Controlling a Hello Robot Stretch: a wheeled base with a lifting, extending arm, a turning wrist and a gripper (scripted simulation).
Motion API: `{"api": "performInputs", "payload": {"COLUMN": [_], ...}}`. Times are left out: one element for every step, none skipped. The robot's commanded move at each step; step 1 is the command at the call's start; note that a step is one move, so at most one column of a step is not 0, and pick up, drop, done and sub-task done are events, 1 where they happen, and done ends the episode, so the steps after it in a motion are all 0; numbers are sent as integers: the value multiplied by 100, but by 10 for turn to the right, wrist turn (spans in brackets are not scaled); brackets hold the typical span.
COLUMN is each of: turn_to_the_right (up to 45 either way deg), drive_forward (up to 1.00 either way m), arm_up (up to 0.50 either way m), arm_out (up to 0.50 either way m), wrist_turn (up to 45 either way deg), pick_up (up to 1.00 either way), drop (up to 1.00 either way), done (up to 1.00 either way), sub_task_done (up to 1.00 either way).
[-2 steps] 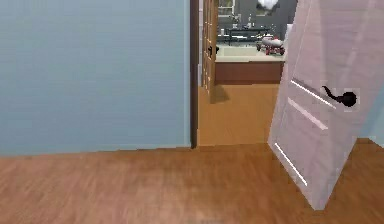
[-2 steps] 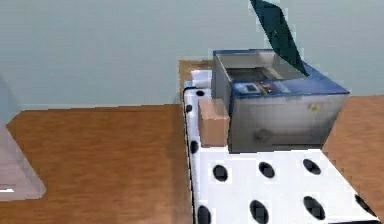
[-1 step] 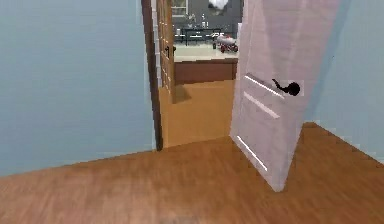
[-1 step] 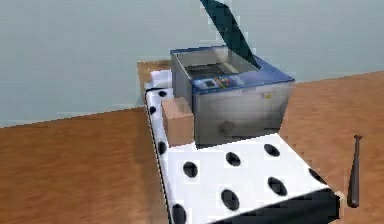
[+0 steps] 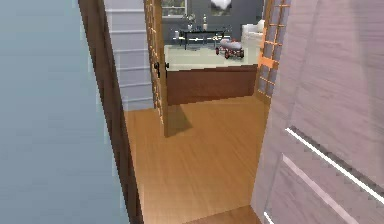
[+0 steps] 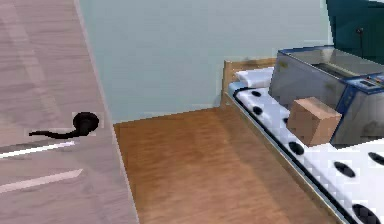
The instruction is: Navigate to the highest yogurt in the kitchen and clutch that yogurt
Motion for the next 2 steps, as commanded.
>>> {"api": "performInputs", "payload": {"turn_to_the_right": [30,0], "drive_forward": [0,100], "arm_up": [0,0], "arm_out": [0,0], "wrist_turn": [0,0], "pick_up": [0,0], "drop": [0,0], "done": [0,0], "sub_task_done": [0,0]}}
